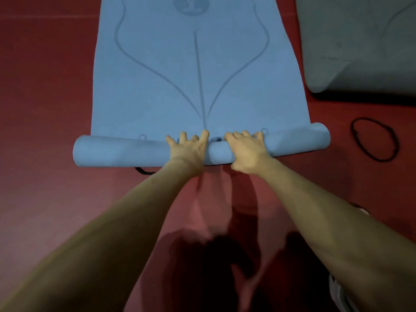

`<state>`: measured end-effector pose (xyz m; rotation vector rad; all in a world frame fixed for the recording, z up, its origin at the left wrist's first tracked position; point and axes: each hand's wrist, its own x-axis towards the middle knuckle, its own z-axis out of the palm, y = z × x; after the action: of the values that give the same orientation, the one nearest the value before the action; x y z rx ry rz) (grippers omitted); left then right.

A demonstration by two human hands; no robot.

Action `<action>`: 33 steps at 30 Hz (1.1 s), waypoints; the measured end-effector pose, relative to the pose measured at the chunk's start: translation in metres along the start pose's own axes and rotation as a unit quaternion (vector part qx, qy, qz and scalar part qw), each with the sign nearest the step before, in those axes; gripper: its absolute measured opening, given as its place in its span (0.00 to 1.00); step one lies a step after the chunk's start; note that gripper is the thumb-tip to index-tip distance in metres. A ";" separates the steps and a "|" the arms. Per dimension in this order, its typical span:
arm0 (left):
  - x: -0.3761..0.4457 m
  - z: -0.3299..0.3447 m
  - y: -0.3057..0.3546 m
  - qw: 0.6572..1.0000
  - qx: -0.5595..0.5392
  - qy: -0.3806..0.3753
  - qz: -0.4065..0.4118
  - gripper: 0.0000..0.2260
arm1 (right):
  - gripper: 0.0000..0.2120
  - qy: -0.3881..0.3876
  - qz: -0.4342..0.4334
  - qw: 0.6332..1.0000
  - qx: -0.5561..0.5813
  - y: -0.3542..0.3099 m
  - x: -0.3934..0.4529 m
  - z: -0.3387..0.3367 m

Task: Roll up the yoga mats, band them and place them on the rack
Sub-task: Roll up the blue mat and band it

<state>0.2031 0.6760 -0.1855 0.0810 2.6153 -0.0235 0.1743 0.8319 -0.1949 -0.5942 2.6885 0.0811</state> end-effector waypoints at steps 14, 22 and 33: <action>-0.006 0.032 -0.015 0.985 -0.102 0.077 0.113 0.17 | 0.30 0.013 0.054 0.998 0.005 -0.024 -0.017 0.031; 0.008 0.036 -0.036 0.949 -0.236 0.079 0.193 0.32 | 0.26 0.189 -0.040 0.978 0.078 -0.007 -0.022 0.042; 0.004 0.052 -0.040 0.928 -0.149 0.295 0.171 0.26 | 0.23 0.261 -0.034 0.965 -0.019 -0.007 0.010 0.047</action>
<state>0.2233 0.6345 -0.2322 0.5059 3.1198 0.6087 0.1856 0.8283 -0.2423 -0.8154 3.1732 -0.0527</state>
